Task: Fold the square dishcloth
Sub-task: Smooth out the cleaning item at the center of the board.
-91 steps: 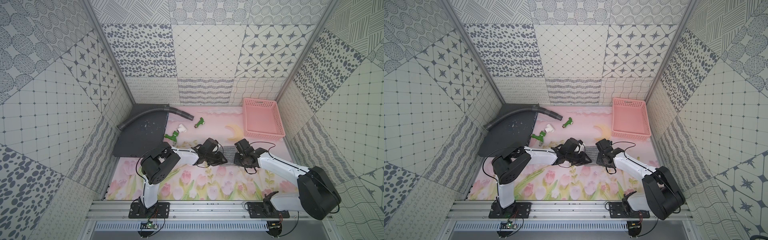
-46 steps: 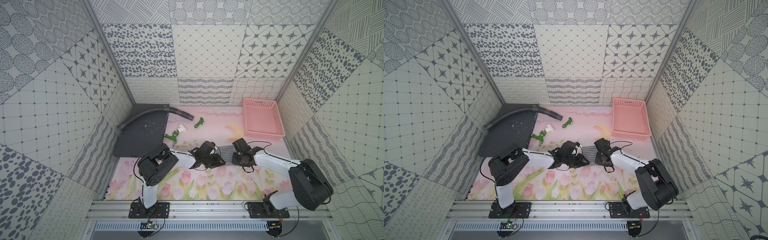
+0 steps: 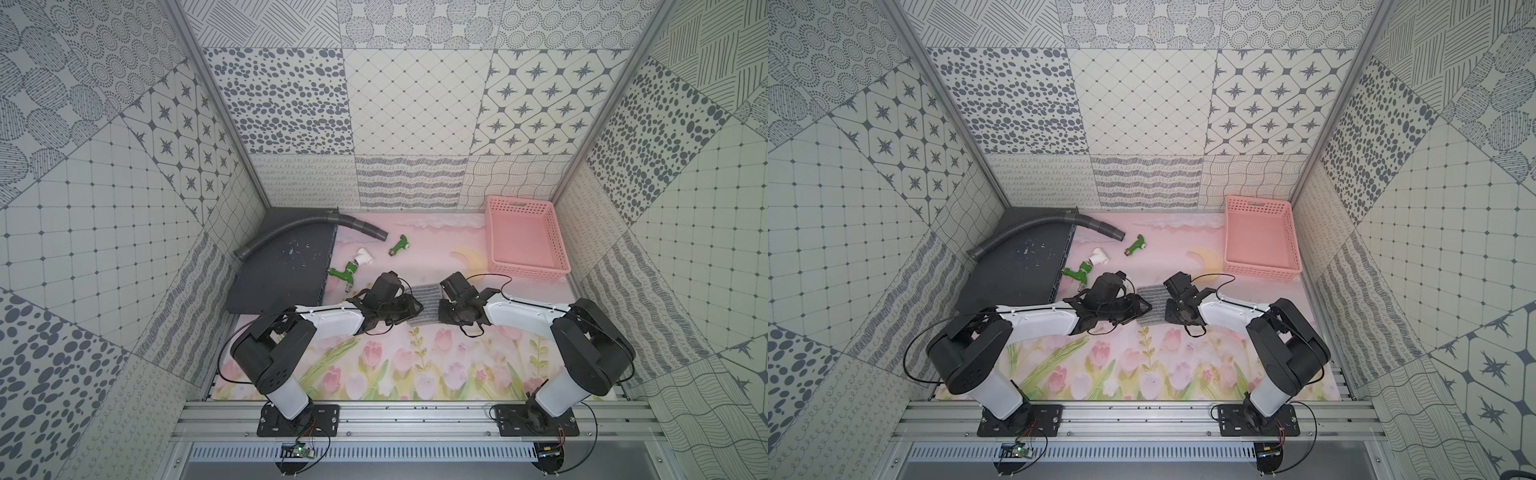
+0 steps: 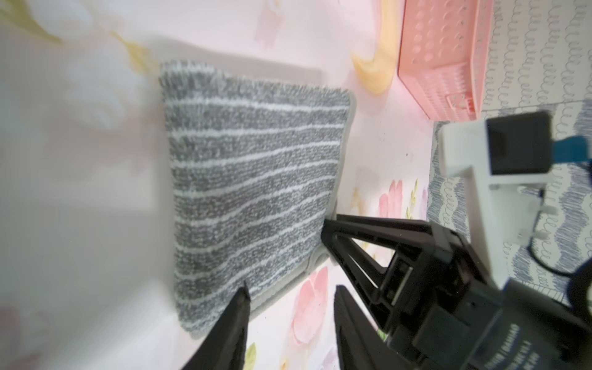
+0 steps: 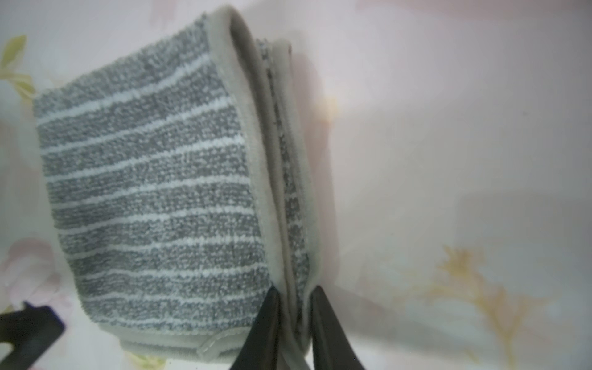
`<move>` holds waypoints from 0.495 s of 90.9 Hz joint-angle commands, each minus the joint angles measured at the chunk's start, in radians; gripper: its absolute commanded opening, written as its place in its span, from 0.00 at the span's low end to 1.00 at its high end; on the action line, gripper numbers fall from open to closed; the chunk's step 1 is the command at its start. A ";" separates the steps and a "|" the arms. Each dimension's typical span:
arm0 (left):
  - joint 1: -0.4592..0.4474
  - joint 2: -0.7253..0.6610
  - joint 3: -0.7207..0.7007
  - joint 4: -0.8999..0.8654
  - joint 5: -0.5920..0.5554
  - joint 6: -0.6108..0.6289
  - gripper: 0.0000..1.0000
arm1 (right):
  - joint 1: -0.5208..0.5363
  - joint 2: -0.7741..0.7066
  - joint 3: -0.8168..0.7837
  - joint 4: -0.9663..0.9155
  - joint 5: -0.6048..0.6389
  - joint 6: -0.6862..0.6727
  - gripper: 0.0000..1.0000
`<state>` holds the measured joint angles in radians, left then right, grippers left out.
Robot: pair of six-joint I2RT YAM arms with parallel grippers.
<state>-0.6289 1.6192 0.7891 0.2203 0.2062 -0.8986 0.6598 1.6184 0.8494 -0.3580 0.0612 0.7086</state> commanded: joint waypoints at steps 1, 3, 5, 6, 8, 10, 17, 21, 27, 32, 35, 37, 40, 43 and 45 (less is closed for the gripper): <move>0.020 -0.133 -0.011 -0.225 -0.203 0.072 0.51 | 0.000 -0.016 0.020 0.012 0.015 0.022 0.22; 0.022 -0.147 -0.009 -0.240 -0.213 0.080 0.52 | 0.000 -0.024 0.017 0.011 0.016 0.024 0.23; 0.023 -0.162 -0.007 -0.254 -0.221 0.086 0.53 | 0.000 -0.035 0.015 0.007 0.020 0.026 0.24; 0.024 -0.168 -0.005 -0.261 -0.224 0.090 0.54 | 0.000 -0.040 0.014 0.006 0.022 0.027 0.24; 0.025 -0.180 -0.002 -0.279 -0.234 0.096 0.55 | 0.000 -0.051 0.010 0.004 0.024 0.030 0.26; 0.027 -0.192 0.002 -0.294 -0.242 0.102 0.56 | 0.000 -0.065 0.005 0.002 0.028 0.031 0.28; 0.032 -0.227 0.010 -0.339 -0.268 0.123 0.61 | 0.000 -0.116 -0.009 -0.011 0.041 0.033 0.31; 0.036 -0.245 0.015 -0.358 -0.277 0.132 0.64 | 0.000 -0.150 -0.016 -0.026 0.054 0.033 0.33; 0.040 -0.270 0.016 -0.382 -0.284 0.140 0.68 | -0.002 -0.201 -0.019 -0.054 0.076 0.027 0.34; 0.041 -0.293 0.016 -0.396 -0.293 0.149 0.73 | -0.002 -0.246 -0.018 -0.076 0.098 0.020 0.36; 0.041 -0.306 0.015 -0.405 -0.299 0.155 0.77 | -0.002 -0.274 -0.017 -0.091 0.111 0.014 0.38; 0.042 -0.314 0.017 -0.411 -0.304 0.158 0.79 | -0.003 -0.292 -0.015 -0.099 0.120 0.010 0.39; 0.043 -0.328 0.018 -0.421 -0.311 0.164 0.82 | -0.004 -0.319 -0.016 -0.112 0.133 0.004 0.42; 0.043 -0.339 0.019 -0.433 -0.321 0.169 0.87 | -0.005 -0.344 -0.015 -0.124 0.146 -0.005 0.45; 0.044 -0.347 0.019 -0.438 -0.328 0.171 0.90 | -0.007 -0.362 -0.016 -0.131 0.156 -0.010 0.48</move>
<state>-0.5938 1.3304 0.7937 -0.0704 -0.0177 -0.8051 0.6594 1.3361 0.8413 -0.4355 0.1455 0.7258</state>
